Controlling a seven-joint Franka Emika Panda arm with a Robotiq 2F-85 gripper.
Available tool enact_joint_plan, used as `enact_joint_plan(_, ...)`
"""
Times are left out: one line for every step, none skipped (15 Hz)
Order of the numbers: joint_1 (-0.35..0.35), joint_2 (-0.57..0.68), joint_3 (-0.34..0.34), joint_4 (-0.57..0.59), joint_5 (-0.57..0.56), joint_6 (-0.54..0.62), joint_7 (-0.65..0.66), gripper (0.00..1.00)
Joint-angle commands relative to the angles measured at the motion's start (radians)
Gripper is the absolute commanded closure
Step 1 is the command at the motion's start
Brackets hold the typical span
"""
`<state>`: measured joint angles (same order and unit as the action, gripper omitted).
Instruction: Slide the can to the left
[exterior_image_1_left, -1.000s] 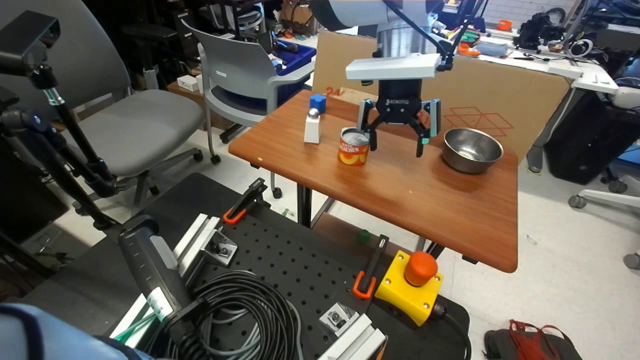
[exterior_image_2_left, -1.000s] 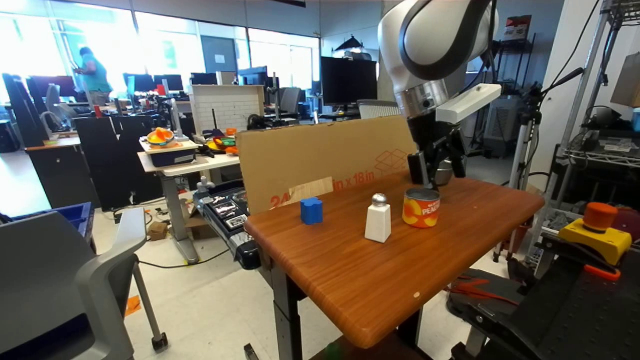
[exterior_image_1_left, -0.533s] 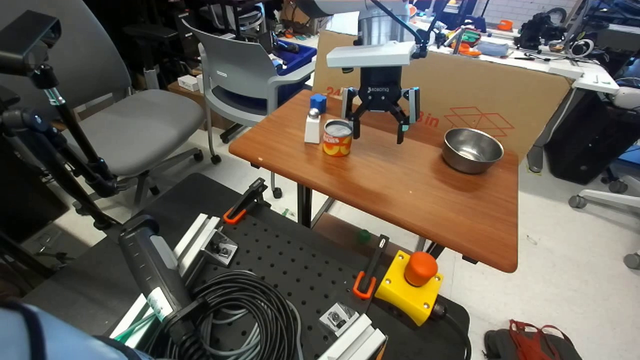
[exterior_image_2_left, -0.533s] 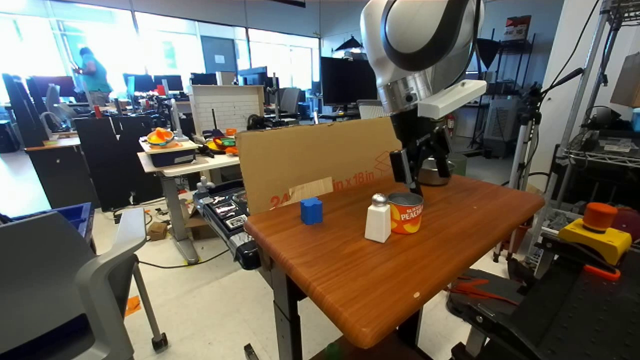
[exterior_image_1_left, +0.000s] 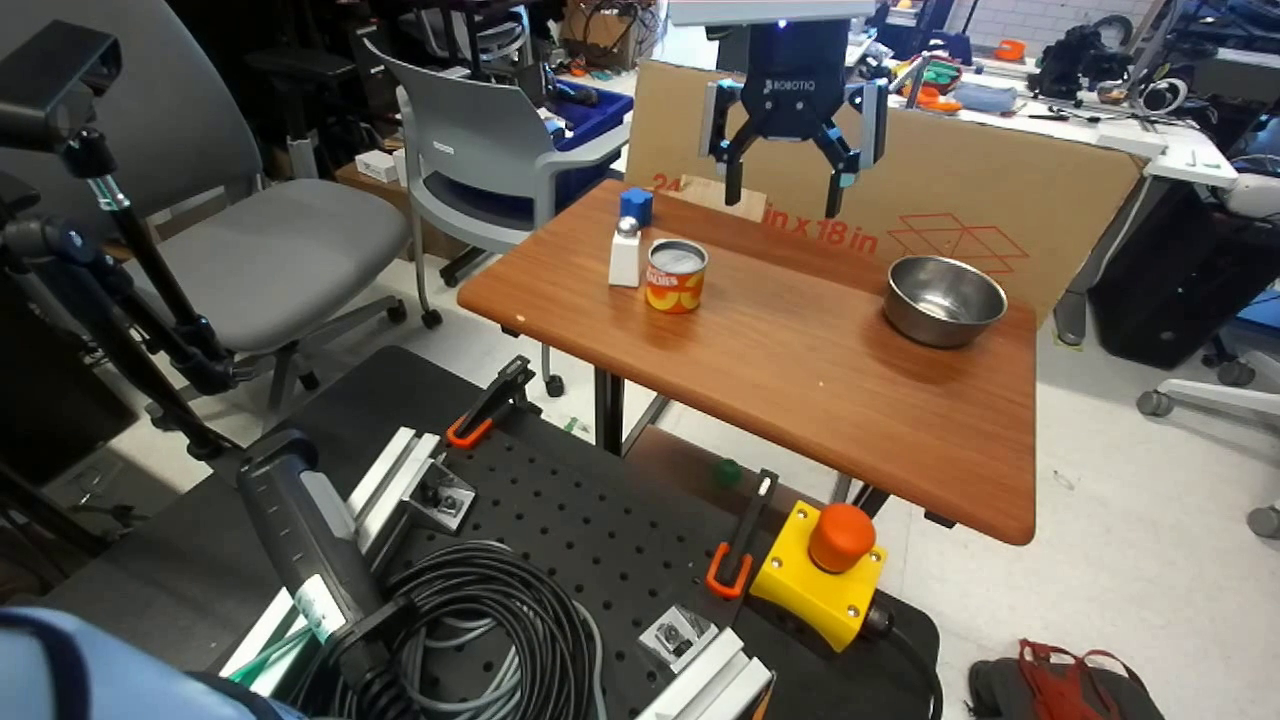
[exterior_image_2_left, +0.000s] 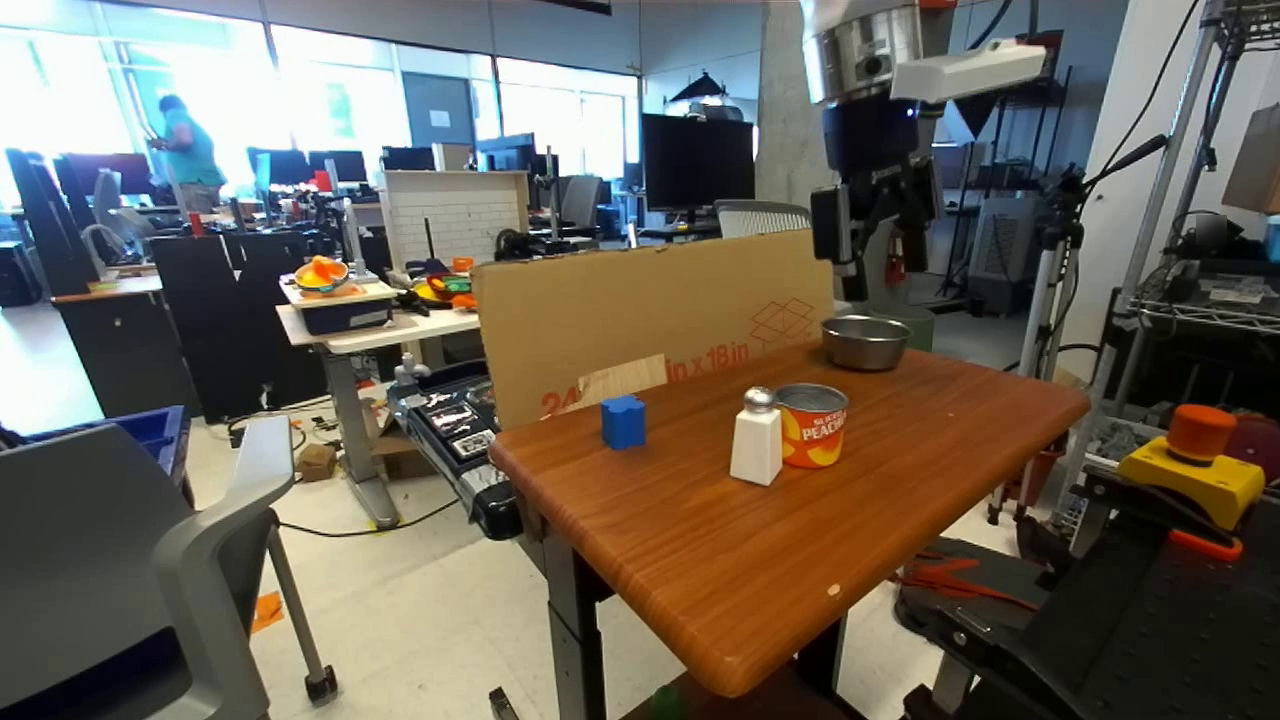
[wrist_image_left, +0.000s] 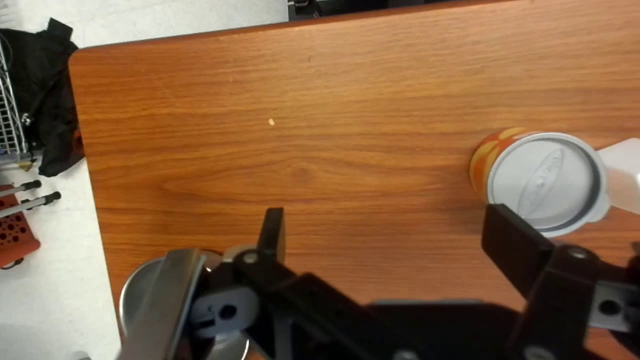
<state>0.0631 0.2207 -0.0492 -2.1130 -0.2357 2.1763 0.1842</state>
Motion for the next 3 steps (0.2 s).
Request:
enact_joint_plan(-0.013,-0.026,0.011,-0.017,0.001,-0.002,-0.002,0.0)
enact_joint_plan(-0.014,-0.041,0.012,-0.029,0.002,-0.004,-0.003,0.0)
enact_joint_plan(-0.014,-0.044,0.013,-0.036,0.002,-0.003,-0.003,0.0)
